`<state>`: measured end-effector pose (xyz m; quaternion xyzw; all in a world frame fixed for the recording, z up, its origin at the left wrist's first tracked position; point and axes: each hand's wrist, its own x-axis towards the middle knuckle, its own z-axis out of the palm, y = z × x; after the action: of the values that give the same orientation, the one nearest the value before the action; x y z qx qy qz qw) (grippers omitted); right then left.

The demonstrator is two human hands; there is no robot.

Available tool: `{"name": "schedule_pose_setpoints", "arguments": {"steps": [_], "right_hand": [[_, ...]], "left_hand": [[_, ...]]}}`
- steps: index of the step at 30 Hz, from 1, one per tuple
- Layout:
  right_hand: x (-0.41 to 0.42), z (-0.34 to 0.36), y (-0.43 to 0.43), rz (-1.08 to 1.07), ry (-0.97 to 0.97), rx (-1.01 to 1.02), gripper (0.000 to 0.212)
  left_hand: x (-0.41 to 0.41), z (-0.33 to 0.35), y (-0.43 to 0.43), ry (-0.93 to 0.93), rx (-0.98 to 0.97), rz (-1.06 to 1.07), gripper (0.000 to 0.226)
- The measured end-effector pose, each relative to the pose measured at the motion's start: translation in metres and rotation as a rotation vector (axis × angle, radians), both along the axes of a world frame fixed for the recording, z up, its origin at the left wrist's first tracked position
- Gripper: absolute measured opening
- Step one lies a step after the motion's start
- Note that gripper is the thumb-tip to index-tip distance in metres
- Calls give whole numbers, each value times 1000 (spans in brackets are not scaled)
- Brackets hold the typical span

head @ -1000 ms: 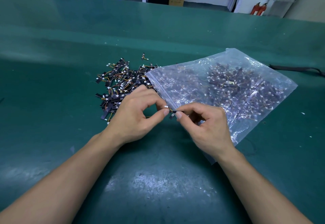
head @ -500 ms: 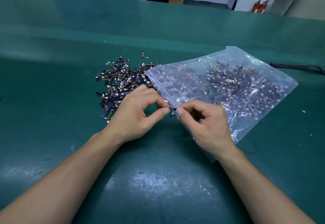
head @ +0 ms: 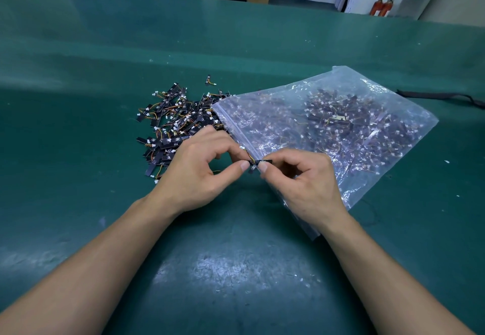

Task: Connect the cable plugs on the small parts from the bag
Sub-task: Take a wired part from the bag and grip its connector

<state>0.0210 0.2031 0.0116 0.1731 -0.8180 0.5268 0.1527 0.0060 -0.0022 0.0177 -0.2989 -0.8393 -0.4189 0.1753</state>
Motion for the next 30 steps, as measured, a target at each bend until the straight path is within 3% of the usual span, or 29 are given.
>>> {"name": "schedule_pose_setpoints", "arguments": {"steps": [21,30], "right_hand": [[0,3,2,22,-2,1,5],[1,2,0,35,20,26,15]], "left_hand": [[-3,-5,1,43,-13,14,9],[-2,-4,0,-17,12,-11,13]]}}
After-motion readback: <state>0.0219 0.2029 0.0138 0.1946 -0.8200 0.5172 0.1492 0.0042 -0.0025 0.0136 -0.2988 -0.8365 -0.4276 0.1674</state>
